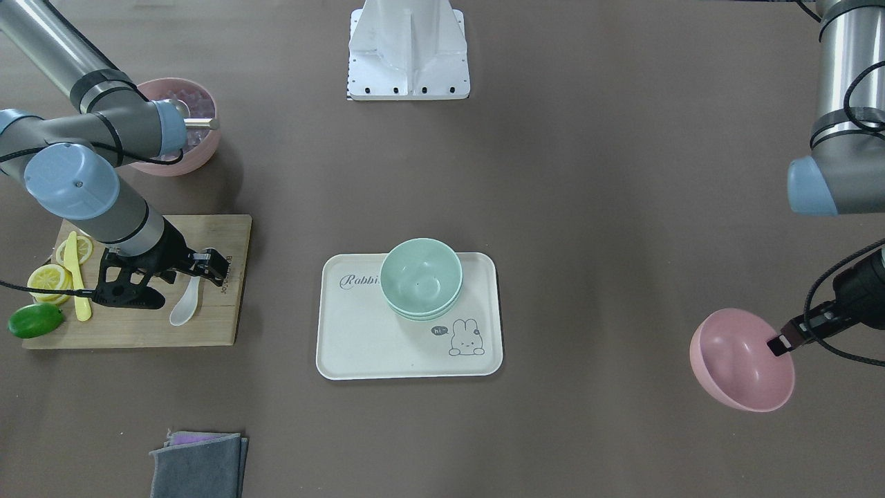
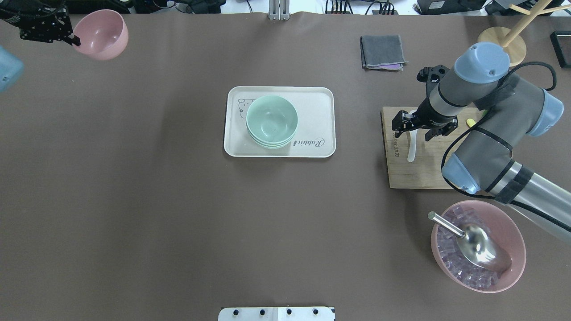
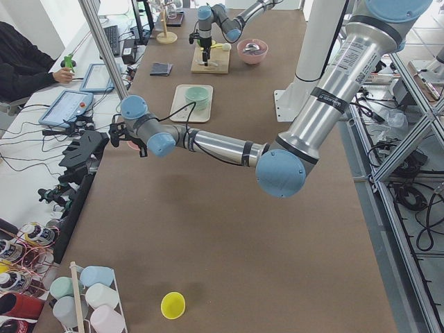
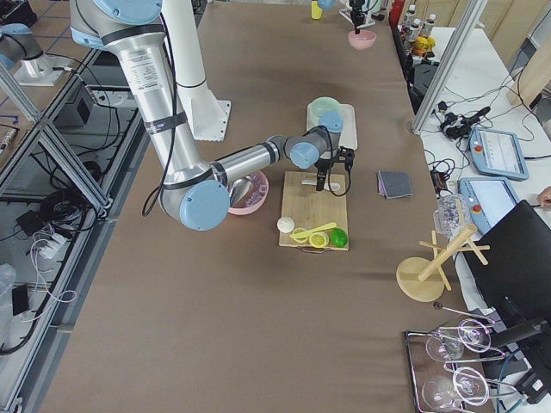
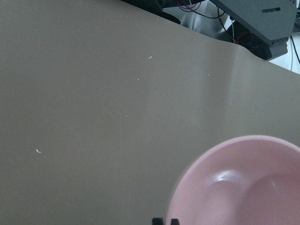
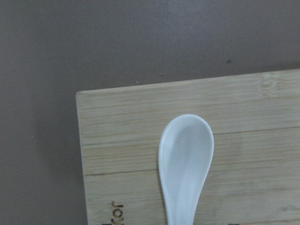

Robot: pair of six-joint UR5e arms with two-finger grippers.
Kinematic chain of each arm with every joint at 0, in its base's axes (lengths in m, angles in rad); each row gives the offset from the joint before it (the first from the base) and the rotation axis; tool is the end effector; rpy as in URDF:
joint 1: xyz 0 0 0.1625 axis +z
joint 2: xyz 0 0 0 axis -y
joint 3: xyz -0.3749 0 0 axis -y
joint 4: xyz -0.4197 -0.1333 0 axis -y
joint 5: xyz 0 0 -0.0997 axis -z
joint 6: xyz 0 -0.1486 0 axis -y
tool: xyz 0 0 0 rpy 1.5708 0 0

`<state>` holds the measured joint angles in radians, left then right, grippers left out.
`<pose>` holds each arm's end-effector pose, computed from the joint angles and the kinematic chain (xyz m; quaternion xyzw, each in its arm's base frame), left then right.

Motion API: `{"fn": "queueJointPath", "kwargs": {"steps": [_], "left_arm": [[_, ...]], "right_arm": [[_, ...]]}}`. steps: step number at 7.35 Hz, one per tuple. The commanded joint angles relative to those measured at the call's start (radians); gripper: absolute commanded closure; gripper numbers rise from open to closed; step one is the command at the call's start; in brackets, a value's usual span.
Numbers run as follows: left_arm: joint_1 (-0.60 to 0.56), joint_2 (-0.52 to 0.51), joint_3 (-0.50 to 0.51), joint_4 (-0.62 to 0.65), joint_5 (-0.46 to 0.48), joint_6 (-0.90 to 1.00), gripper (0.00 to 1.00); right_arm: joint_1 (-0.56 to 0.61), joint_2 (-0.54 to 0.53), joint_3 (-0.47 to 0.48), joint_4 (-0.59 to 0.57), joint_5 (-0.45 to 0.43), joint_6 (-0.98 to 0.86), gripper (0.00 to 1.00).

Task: Stack pink bowl on green and place spoon
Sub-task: 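Lift the pink bowl with the left gripper while the right gripper reaches the white spoon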

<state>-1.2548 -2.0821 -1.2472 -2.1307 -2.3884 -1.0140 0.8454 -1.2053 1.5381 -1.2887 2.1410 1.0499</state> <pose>0.2057 -0.7092 0.4179 0.0353 0.4980 -0.1557 0.8524 -0.4142 -0.5472 0.4202 -0.0246 -0.3945 0.0638 0.9164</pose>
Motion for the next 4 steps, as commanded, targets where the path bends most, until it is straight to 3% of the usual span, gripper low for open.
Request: {"fn": "queueJointPath", "kwargs": {"steps": [1, 4], "left_arm": [[0.000, -0.001, 0.000, 0.000, 0.000, 0.000, 1.00], [0.000, -0.003, -0.001, -0.002, 0.000, 0.000, 1.00]], "right_arm": [[-0.003, -0.019, 0.011, 0.003, 0.002, 0.051, 0.17], [-0.003, -0.029, 0.010, 0.002, -0.003, 0.053, 0.34]]}}
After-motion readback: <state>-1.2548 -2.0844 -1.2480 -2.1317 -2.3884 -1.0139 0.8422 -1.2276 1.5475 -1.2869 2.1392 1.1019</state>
